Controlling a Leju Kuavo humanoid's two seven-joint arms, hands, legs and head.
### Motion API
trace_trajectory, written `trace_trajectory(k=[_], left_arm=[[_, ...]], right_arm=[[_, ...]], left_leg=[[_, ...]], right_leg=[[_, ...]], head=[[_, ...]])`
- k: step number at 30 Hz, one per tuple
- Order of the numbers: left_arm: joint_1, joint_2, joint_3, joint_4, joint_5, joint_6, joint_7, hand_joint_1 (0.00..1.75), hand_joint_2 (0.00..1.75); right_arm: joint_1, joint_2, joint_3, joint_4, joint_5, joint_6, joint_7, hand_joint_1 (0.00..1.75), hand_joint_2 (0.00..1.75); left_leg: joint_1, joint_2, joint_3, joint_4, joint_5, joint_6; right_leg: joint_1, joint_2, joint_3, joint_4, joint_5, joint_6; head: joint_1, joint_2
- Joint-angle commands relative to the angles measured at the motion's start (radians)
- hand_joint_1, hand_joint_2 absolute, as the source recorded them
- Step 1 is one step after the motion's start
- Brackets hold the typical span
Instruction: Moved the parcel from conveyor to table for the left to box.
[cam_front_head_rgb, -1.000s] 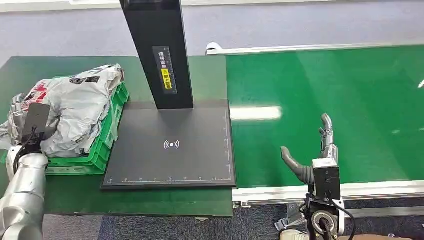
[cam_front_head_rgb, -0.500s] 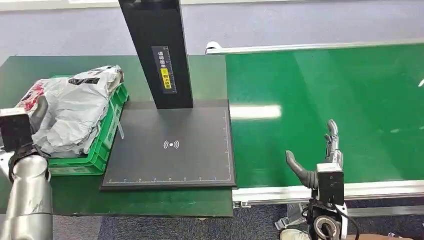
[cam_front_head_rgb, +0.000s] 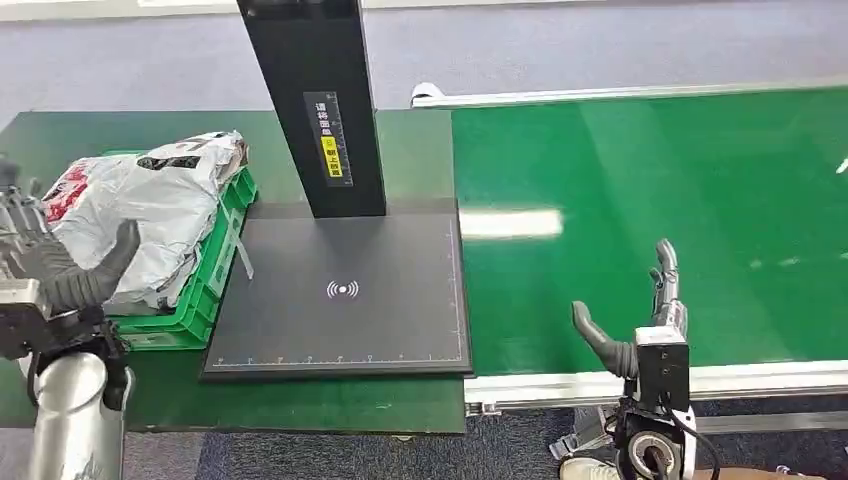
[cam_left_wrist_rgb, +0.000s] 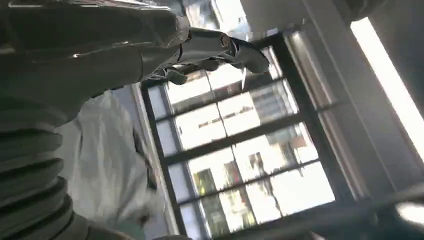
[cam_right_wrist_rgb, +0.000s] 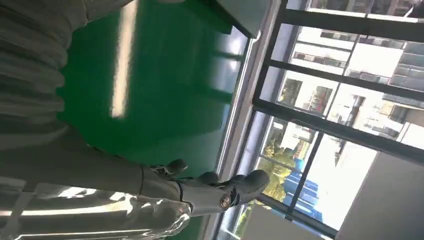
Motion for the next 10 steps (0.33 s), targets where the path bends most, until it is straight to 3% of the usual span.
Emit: trace_trajectory(k=[1,10], left_arm=[[0.206,-0.113,-0.209,0.054,0.145,-0.14,0.017,0.0,1.75],[0.2,-0.184,-0.234,0.269,0.097,-0.083,0.032,0.0,1.75]], right_arm=[[-0.006,-0.001,0.029,0.092,-0.069,0.103,0.019,0.0,1.75],[-0.023,0.019,0.074,0.215,-0.155,0.195,0.003,0.0,1.75]], left_leg=[[-0.001,0.0,0.003,-0.003,0.0,0.001],[-0.001,-0.001,0.005,-0.005,0.0,0.002]], right_leg=[[-0.001,0.0,0.004,-0.003,0.0,0.0],[-0.001,0.0,0.005,-0.005,0.001,0.0]], head=[[0.0,0.0],[0.0,0.0]])
